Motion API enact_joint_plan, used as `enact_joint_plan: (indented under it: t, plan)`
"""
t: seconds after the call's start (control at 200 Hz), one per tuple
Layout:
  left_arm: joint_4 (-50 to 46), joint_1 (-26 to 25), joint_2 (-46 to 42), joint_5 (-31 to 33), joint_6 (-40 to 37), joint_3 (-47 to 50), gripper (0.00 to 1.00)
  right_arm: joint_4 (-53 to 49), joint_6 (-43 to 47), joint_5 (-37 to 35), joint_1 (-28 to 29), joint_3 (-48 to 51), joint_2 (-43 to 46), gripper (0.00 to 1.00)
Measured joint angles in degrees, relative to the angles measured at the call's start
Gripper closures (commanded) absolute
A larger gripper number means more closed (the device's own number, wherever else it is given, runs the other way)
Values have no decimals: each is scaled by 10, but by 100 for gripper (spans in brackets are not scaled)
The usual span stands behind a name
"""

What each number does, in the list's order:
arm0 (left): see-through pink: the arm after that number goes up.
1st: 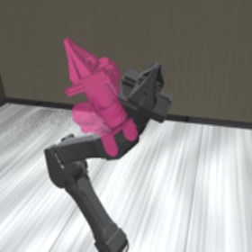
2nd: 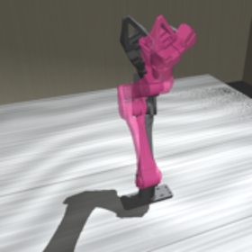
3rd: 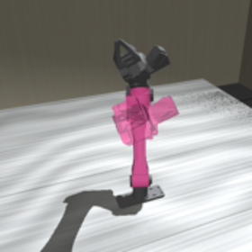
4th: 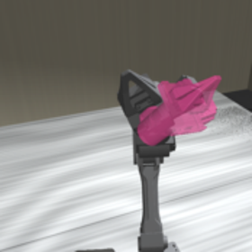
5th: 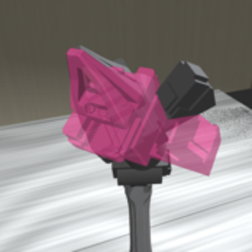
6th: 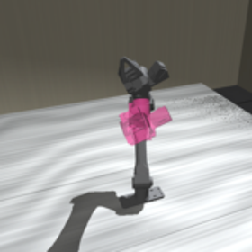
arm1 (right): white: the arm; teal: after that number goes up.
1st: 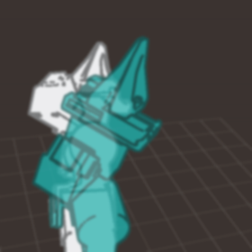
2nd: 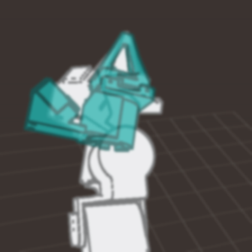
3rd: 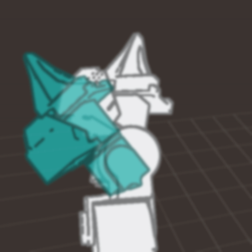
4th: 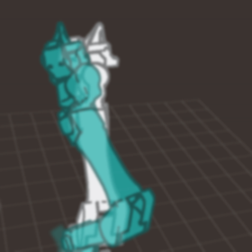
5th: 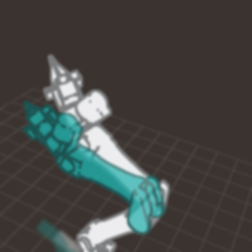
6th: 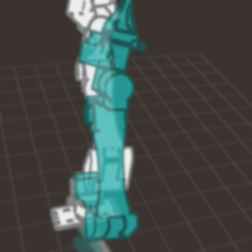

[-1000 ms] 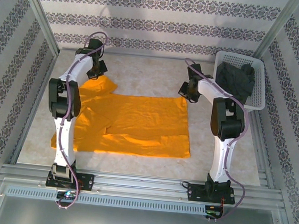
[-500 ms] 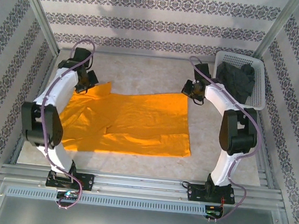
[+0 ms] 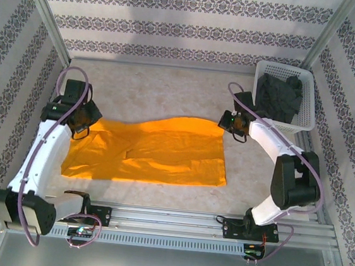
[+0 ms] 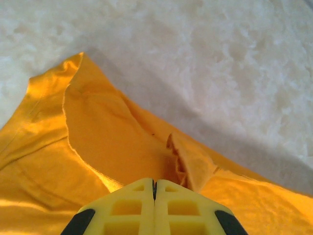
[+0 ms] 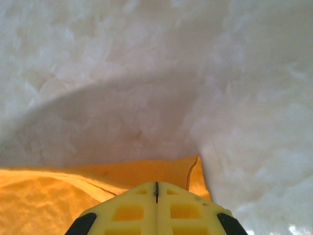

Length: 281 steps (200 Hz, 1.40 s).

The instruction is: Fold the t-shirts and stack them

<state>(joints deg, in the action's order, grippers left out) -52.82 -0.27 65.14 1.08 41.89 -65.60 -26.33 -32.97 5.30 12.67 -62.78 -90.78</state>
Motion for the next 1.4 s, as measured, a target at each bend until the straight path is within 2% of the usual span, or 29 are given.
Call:
enact_joint_plan:
  t: [0.175,0.51,1.144,1.404]
  plan:
    - [-33,0,-47,5,22,43,100,-1,0,-1,3,56,30,100]
    - [-79,0,-123,31,77,109,100,-5,4,-3,3,95,45,100]
    - [-113,0,-158,70,134,166,100,-30,6,-10,15,137,61,100]
    - [-113,0,-166,69,157,214,100,-35,5,-9,19,139,61,82]
